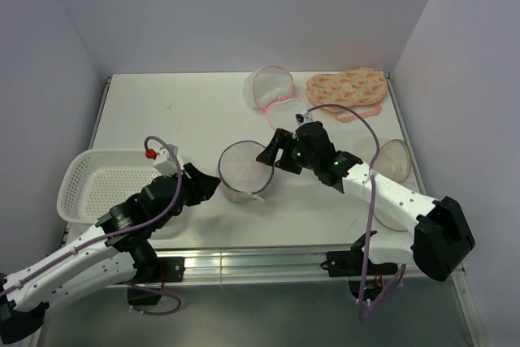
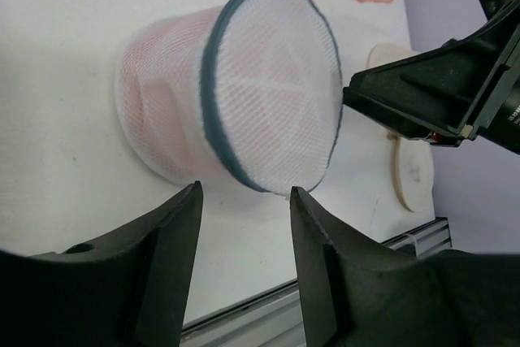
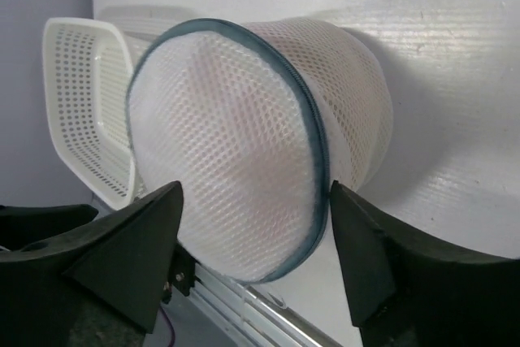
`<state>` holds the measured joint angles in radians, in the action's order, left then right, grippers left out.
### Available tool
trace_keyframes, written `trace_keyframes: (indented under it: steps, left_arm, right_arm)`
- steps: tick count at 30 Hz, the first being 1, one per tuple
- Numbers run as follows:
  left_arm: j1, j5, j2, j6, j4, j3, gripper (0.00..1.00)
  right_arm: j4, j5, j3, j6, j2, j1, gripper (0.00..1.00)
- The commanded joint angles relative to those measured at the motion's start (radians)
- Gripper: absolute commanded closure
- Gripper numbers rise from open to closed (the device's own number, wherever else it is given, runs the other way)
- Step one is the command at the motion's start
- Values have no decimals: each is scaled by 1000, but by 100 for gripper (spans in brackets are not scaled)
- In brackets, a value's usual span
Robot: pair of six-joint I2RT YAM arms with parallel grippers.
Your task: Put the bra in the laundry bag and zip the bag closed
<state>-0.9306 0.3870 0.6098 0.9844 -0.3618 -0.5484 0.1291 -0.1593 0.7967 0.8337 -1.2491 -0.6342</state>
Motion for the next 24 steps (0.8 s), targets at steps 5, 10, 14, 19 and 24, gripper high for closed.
trace_keyframes:
  steps: [5, 10, 14, 19, 24]
  left_arm:
    - [3, 26, -27, -58, -72, -119, 44]
    - [3, 15, -73, -67, -98, -143, 42]
    - [3, 13, -79, -92, -132, -182, 41]
    - [3, 1, -82, -93, -141, -193, 42]
    - [3, -14, -87, -98, -123, -179, 42]
  right_arm:
    - [95, 39, 87, -80, 201, 4, 12]
    - [206, 95, 91, -148, 414, 5, 3]
    - [308, 188, 85, -196, 571, 5, 0]
    - [385, 288, 43, -226, 746, 4, 0]
    - [391, 294, 16, -232, 820, 5, 0]
